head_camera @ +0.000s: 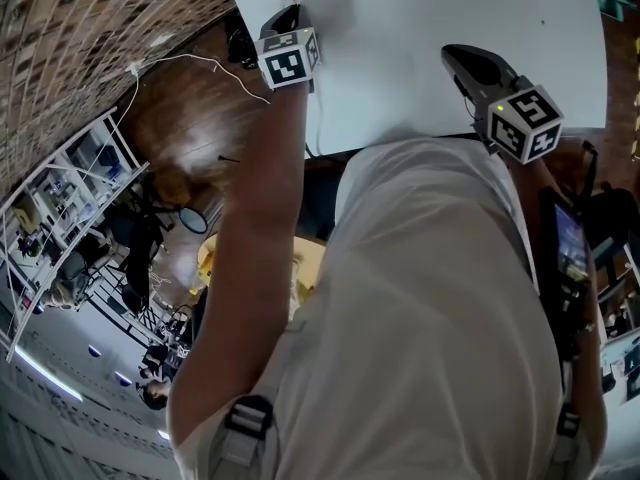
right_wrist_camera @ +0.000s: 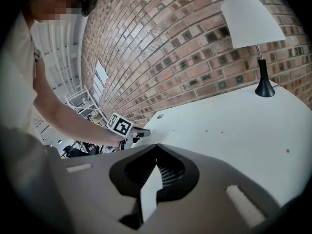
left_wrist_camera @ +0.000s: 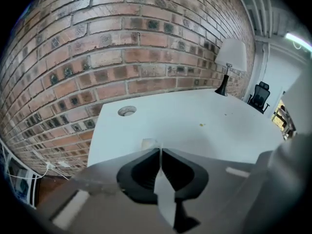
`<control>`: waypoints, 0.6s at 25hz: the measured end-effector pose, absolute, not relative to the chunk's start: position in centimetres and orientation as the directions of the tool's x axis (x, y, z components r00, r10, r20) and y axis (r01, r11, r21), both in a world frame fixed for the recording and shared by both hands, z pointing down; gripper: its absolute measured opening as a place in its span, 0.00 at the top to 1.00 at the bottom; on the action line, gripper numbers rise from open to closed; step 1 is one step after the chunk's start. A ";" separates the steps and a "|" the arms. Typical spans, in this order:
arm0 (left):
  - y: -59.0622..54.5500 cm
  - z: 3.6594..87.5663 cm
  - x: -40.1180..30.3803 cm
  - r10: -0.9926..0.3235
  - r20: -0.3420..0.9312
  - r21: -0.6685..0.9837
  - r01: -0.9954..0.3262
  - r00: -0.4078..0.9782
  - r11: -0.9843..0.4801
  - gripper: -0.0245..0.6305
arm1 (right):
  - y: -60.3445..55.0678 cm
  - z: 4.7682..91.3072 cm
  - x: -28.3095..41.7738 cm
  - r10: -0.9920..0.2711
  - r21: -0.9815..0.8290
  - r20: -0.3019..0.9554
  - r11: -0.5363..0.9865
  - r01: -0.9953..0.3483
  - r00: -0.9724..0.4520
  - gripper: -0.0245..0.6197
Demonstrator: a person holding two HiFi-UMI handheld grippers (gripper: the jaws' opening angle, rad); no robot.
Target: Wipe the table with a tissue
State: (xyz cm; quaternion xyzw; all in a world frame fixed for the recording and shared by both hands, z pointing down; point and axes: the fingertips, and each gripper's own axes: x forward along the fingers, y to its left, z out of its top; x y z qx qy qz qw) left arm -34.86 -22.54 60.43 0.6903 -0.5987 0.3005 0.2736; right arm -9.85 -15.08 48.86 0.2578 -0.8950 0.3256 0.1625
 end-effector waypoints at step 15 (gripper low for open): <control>-19.5 56.9 -31.1 -0.732 0.624 0.233 -0.959 0.272 -0.158 0.93 | -13.9 47.3 -10.5 -0.429 -0.455 0.440 0.651 -0.608 -0.789 0.95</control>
